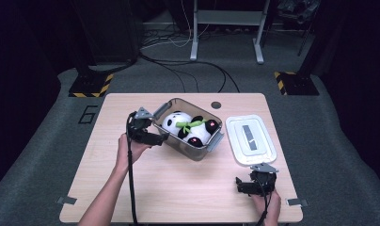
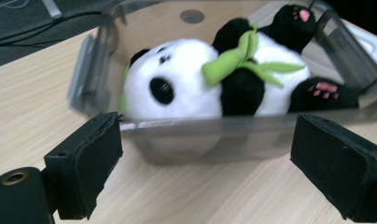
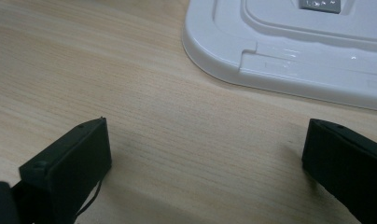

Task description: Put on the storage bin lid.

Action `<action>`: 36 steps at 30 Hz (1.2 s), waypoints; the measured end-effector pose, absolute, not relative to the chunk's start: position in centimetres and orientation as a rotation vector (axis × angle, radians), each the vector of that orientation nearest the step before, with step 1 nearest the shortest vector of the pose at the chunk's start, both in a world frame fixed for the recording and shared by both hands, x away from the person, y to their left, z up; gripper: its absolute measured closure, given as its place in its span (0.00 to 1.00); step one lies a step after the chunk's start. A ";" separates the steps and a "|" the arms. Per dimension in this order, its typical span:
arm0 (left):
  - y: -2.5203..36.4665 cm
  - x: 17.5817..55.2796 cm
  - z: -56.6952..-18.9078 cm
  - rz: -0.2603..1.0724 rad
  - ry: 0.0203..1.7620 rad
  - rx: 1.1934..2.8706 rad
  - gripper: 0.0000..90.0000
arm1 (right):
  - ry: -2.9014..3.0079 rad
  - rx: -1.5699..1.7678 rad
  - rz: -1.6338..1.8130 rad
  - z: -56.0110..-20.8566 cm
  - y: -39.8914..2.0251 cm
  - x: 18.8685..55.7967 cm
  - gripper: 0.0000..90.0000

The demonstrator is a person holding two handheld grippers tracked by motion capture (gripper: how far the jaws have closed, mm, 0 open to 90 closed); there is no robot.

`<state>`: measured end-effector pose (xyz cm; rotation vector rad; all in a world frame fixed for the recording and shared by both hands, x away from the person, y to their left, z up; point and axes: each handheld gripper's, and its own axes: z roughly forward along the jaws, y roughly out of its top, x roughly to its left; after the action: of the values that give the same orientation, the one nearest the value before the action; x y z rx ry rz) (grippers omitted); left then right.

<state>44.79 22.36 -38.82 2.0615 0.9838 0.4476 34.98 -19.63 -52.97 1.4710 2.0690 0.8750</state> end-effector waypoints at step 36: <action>29.9 40.6 -52.9 0.540 1.292 2.011 0.05 | 2.031 1.400 0.856 -47.9 -20.7 43.0 0.18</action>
<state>40.57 29.88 -52.95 2.0110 1.2921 0.5403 43.04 -20.66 -47.94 1.4004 2.0312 0.8561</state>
